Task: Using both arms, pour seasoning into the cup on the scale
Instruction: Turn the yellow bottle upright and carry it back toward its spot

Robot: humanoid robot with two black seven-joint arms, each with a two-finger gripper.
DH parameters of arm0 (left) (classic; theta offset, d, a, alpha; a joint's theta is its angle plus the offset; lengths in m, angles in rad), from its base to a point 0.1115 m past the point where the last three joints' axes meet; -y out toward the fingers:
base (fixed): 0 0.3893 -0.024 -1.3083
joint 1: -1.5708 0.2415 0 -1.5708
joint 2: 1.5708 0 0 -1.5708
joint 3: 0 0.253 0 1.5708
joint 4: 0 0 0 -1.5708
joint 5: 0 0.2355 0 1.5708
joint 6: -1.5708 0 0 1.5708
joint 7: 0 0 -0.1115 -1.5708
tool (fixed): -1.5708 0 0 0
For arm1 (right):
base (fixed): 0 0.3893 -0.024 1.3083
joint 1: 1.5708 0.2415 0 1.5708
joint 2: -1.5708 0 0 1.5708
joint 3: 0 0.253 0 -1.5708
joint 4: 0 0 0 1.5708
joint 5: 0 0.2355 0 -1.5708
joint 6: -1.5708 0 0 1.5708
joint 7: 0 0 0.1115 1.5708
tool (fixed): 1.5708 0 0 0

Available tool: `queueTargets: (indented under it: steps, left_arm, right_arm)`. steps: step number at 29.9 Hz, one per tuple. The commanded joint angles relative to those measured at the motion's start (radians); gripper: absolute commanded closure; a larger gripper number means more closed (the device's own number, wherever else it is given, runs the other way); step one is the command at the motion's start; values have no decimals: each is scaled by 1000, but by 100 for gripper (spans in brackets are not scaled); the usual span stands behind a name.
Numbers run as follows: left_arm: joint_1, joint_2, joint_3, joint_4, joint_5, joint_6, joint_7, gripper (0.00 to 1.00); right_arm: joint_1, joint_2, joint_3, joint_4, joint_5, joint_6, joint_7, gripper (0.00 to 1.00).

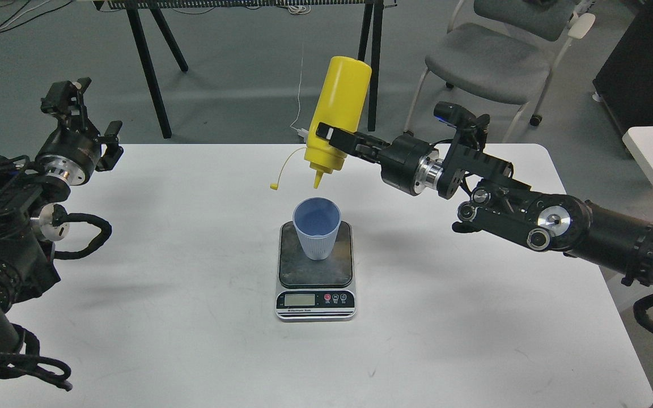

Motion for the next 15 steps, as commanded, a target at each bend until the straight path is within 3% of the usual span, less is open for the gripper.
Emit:
queueTargets:
  steps: [1,10,15]
  left_arm:
    - [-1,1,4,0,0,0,0,1]
    - [-1,0,5,0,0,0,0,1]
    - [-2,-5,-5,-3,-2,0,0,1]
  right_arm:
    - [-50,-84,117,99,312,100,-2,79]
    - [-354,-209,499,168,988,545,-34,79]
    - [-510,-210,629,179,1099,561,-28,78]
